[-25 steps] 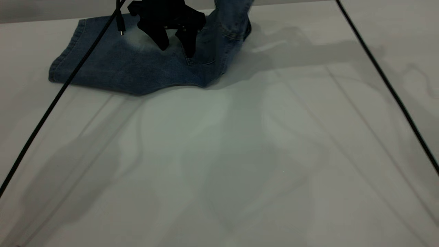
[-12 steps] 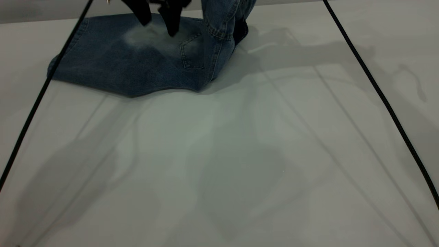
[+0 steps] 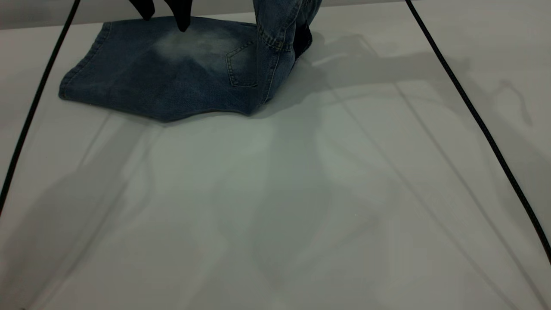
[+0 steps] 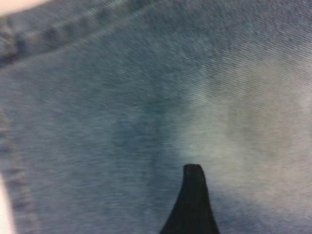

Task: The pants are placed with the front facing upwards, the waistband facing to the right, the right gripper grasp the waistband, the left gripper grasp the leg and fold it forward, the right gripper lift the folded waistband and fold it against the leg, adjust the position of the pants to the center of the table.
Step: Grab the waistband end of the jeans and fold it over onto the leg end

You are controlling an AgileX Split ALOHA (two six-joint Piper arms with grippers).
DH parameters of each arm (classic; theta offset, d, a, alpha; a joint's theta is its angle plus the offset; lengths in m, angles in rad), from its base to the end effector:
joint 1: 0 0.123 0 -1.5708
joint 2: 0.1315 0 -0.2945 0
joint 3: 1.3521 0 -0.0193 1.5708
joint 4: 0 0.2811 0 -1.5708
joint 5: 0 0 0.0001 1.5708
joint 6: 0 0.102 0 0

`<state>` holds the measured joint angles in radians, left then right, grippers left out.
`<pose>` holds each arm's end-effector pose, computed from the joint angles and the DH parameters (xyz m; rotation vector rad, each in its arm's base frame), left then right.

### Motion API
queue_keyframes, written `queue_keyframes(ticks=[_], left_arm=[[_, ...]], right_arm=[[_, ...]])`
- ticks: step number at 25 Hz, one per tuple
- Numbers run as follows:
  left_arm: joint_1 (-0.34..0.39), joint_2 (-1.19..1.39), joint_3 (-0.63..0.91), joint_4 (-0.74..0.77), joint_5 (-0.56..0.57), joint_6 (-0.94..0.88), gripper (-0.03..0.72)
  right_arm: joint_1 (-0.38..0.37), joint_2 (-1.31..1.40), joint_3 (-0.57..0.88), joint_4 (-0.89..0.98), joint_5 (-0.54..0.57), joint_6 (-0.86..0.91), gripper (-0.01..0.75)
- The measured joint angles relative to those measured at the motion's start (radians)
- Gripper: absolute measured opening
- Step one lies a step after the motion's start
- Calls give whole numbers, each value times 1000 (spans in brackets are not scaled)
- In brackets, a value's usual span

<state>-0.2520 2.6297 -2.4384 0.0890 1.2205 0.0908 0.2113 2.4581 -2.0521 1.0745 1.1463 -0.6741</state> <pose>0.5636 -0.1363 0.1238 0.5213 2.8403 0.0971 0.5203 0.1952 0.1525 -0.5723 2.4511 1.3009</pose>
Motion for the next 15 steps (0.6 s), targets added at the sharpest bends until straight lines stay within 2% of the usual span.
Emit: queue_keyframes(ticks=[15], left_arm=[[13, 39, 4, -7, 0, -14, 538]], right_arm=[[-1, 0, 0, 0, -5, 1, 76]])
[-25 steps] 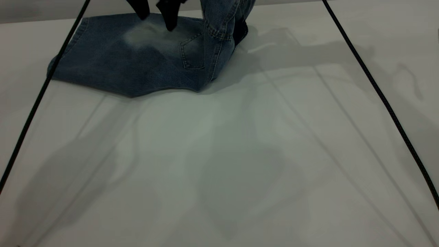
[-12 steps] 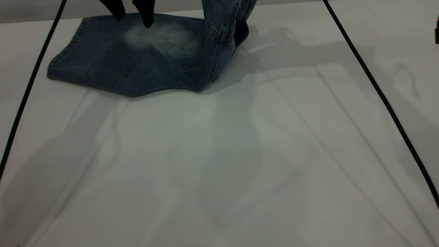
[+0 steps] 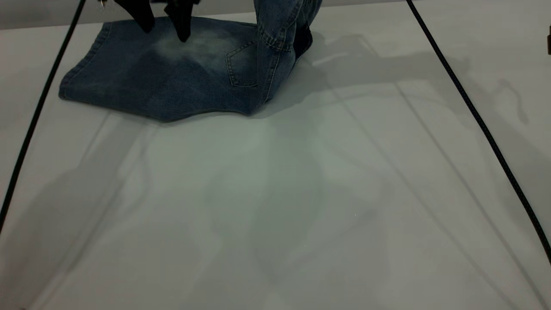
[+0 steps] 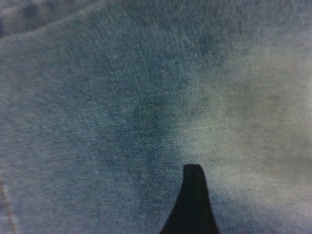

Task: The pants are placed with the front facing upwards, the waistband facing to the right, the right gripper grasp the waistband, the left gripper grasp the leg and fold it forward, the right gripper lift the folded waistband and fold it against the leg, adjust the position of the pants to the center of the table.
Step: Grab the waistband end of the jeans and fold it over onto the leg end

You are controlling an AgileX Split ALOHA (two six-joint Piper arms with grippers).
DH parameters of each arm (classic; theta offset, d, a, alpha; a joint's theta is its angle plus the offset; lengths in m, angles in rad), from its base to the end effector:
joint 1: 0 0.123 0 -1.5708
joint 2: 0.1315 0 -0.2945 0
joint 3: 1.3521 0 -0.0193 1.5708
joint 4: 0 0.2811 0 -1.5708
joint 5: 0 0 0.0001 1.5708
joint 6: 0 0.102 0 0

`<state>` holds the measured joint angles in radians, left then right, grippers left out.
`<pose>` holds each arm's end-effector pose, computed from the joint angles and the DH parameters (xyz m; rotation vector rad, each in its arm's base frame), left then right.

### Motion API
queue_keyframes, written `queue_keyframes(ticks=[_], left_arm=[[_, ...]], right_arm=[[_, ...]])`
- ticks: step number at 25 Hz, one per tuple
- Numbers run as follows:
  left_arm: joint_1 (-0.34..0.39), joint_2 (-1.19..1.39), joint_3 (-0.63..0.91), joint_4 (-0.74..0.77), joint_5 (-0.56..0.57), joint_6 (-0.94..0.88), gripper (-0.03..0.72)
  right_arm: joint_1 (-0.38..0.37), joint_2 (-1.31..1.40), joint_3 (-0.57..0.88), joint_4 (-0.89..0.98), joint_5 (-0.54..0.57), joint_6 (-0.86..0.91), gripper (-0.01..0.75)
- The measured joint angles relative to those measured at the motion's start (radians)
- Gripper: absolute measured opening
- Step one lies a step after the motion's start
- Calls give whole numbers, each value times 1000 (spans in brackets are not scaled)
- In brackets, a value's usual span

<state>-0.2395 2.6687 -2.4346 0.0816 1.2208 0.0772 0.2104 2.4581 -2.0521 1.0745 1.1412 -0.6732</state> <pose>0.5643 -0.1297 0.0999 0.4914 2.8900 0.0920 0.5210 0.1947 0.1524 -0.5661 2.4500 1.2967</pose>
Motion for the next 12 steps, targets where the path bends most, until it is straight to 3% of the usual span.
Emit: queue_keyframes(ticks=[12], left_arm=[[8, 53, 2, -6, -1, -4, 538]], right_arm=[[0, -3, 0, 0, 0, 0, 76]])
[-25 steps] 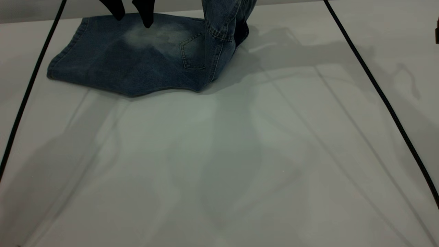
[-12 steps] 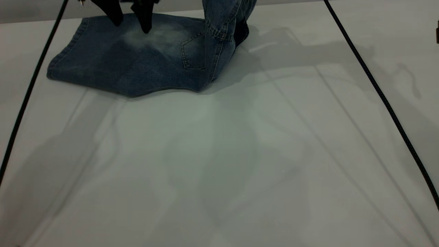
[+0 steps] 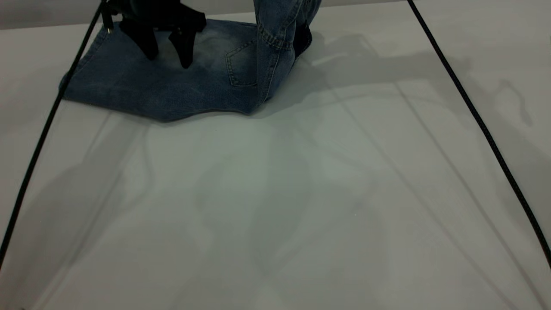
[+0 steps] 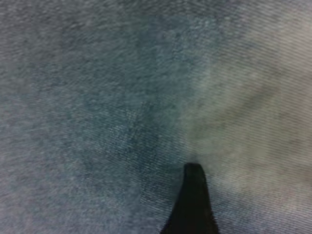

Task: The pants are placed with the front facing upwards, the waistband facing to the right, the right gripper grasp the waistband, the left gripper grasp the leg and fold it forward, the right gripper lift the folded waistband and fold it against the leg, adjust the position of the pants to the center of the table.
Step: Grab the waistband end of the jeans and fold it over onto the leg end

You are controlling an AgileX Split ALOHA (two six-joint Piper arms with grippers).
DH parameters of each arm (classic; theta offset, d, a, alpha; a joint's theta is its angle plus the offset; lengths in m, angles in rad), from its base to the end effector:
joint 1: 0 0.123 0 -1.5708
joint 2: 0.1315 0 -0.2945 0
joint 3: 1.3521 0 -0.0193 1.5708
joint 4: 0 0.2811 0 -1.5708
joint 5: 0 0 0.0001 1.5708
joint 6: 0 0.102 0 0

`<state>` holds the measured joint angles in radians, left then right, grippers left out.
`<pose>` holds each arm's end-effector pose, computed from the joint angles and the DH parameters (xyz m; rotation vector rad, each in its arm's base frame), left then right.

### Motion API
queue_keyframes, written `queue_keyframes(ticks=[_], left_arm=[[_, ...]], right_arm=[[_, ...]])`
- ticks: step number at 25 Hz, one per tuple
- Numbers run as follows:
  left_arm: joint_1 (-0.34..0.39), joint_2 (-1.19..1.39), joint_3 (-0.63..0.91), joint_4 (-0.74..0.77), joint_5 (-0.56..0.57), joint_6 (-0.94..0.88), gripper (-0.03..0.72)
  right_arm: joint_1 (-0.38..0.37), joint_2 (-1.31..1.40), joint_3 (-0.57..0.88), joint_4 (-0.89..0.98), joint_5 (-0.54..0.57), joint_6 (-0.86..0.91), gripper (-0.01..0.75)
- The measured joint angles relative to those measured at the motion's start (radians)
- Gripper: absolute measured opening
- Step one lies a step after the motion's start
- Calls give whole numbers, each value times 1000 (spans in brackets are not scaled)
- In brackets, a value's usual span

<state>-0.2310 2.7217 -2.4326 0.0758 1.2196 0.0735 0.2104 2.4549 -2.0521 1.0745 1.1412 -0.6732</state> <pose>0.5631 -0.1250 0.0687 0.4834 2.9463 0.0913 0.5209 0.1947 0.1542 -0.5676 2.4470 1.2956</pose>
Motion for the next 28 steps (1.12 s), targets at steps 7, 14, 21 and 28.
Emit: queue_keyframes(ticks=[7, 14, 21, 28], left_arm=[[1, 14, 0, 1, -2, 0, 538], [1, 16, 0, 1, -1, 0, 538], [1, 16, 0, 1, -1, 0, 538], [0, 16, 0, 0, 3, 0, 538]], right_arm=[[0, 0, -31, 0, 35, 24, 76], [48, 0, -169, -26, 84, 94, 76], [102, 5, -225, -90, 83, 156, 76], [172, 7, -228, -88, 64, 160, 76]])
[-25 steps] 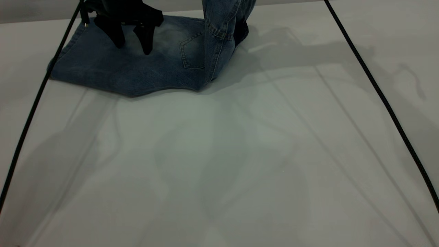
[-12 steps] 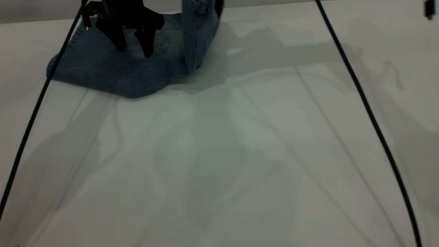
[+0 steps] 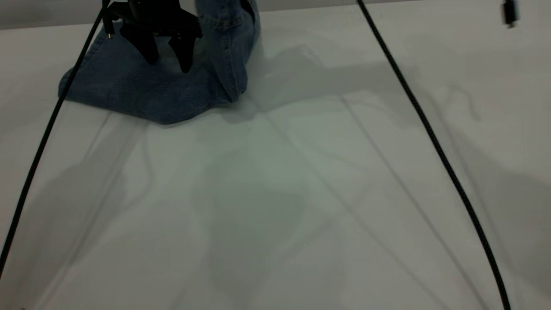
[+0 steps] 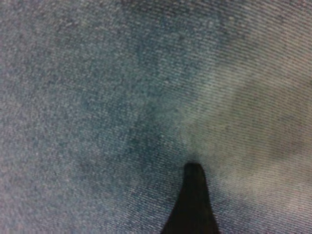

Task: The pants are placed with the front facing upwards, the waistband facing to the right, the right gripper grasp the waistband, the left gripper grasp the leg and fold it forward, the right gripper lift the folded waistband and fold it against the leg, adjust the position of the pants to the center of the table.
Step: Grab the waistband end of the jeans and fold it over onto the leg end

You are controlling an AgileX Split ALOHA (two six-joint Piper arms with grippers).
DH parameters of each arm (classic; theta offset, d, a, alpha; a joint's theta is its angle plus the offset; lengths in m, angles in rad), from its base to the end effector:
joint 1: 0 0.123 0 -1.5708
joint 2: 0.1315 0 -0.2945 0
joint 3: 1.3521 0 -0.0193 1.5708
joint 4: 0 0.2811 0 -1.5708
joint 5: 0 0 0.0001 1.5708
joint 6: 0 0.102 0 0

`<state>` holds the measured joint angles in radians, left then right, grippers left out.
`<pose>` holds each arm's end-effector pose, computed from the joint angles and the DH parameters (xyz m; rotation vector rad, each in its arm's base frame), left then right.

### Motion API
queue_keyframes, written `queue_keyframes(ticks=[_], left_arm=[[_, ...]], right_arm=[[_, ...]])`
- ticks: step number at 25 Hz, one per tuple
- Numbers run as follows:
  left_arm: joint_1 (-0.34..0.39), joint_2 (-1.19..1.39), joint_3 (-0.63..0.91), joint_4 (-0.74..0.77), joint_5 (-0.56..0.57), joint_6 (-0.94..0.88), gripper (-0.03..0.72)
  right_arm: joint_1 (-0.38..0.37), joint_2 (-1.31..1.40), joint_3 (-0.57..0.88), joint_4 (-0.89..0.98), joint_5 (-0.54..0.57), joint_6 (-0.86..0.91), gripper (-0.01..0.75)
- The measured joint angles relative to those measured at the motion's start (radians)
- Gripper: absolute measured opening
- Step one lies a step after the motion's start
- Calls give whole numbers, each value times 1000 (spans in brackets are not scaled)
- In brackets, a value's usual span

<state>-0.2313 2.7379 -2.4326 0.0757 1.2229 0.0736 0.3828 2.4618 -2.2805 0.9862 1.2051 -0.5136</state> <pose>0.5618 -0.1249 0.0593 0.4878 2.9652 0.0938 0.4938 0.2845 0.2135 -0.8077 2.3952 1.2996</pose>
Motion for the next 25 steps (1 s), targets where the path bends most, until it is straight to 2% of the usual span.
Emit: queue_keyframes(ticks=[9, 25], left_arm=[[0, -63, -9, 0, 3, 19, 538], [0, -368, -13, 7, 2, 48, 538]], right_arm=[[-4, 2, 0, 5, -8, 15, 76], [-4, 25, -1, 18, -30, 15, 76]])
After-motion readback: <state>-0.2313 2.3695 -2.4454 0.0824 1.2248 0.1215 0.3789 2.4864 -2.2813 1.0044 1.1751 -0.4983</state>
